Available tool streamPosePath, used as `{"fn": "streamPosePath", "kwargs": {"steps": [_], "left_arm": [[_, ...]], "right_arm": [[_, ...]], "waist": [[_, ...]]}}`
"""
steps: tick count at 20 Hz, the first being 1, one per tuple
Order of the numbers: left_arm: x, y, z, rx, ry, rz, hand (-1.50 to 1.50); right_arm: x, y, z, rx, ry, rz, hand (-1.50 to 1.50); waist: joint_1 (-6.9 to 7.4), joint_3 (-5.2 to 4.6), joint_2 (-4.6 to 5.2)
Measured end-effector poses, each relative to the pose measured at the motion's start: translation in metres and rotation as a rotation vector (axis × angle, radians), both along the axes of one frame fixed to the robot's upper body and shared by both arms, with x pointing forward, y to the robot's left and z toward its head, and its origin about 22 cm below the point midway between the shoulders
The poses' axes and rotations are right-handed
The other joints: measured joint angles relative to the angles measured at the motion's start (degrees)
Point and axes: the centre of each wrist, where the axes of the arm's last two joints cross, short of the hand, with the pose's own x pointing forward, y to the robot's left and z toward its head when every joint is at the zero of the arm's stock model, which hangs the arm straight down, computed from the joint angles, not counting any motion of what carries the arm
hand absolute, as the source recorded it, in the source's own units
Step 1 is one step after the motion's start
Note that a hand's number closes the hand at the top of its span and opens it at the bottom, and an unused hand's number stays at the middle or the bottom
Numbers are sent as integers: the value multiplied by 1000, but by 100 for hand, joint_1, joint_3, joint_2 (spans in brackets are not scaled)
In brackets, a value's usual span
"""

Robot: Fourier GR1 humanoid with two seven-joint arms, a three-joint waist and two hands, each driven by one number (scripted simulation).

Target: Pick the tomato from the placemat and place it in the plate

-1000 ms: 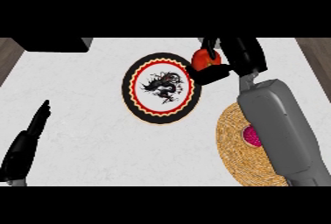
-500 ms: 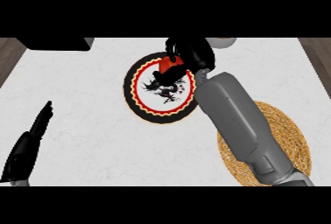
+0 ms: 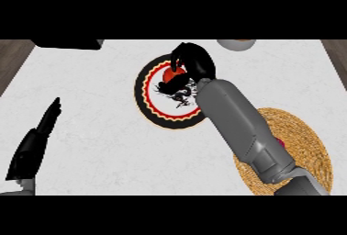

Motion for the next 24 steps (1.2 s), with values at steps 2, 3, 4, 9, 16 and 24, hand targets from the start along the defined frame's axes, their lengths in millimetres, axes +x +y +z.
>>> {"fn": "streamPosePath", "kwargs": {"steps": [2, 3, 4, 9, 16, 24], "left_arm": [[1, -4, -4, -5, 4, -4, 0], [1, -6, -5, -5, 8, -10, 0], [3, -6, -3, -5, 7, -15, 0], [2, -4, -7, 2, 5, -12, 0], [-6, -1, -8, 0, 16, 9, 0], [-16, 13, -14, -3, 22, 44, 0]], "right_arm": [[2, 0, -5, 14, 34, -45, -150], [3, 1, -7, 19, 45, -63, -150], [3, 0, -12, 24, 52, -75, -150], [3, 0, -18, 117, 11, -106, -150], [9, -9, -10, 362, -93, -237, -150], [16, -79, -19, 616, -135, -320, -150]], "waist": [[44, 0, 8], [71, 0, 16], [93, -1, 18], [90, 2, 15], [-50, 5, -17], [-243, 6, -51]]}}
